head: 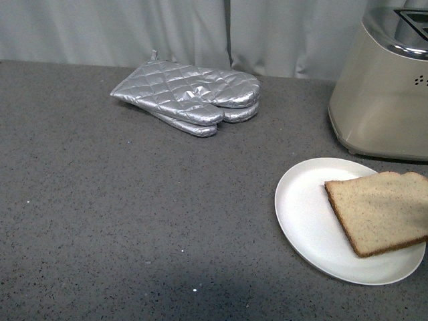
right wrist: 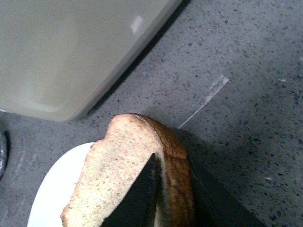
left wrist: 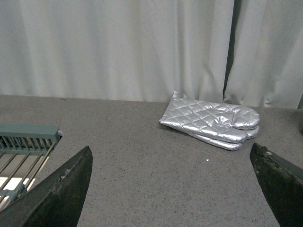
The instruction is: Put bread into toaster
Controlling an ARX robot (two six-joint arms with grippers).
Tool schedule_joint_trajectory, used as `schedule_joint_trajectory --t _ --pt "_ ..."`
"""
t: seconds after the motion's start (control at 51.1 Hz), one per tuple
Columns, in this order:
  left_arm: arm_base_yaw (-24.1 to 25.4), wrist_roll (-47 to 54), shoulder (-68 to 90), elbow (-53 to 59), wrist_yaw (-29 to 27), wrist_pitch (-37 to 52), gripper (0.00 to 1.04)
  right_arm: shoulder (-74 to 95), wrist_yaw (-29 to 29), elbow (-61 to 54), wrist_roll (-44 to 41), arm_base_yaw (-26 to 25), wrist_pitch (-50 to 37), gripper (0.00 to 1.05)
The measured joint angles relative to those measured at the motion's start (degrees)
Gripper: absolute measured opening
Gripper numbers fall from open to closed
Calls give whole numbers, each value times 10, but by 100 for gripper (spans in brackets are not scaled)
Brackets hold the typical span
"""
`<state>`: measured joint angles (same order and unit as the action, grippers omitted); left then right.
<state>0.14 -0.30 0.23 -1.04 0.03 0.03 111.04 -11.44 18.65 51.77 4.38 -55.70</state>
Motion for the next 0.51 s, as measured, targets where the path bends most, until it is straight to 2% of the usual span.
schedule_joint_trajectory --t 0.156,0.509 --pt "0 0 0 0 0 0 98 -45 0 8 5 9 34 2" --pt "0 0 0 0 0 0 98 -216 -9 21 5 36 151 2"
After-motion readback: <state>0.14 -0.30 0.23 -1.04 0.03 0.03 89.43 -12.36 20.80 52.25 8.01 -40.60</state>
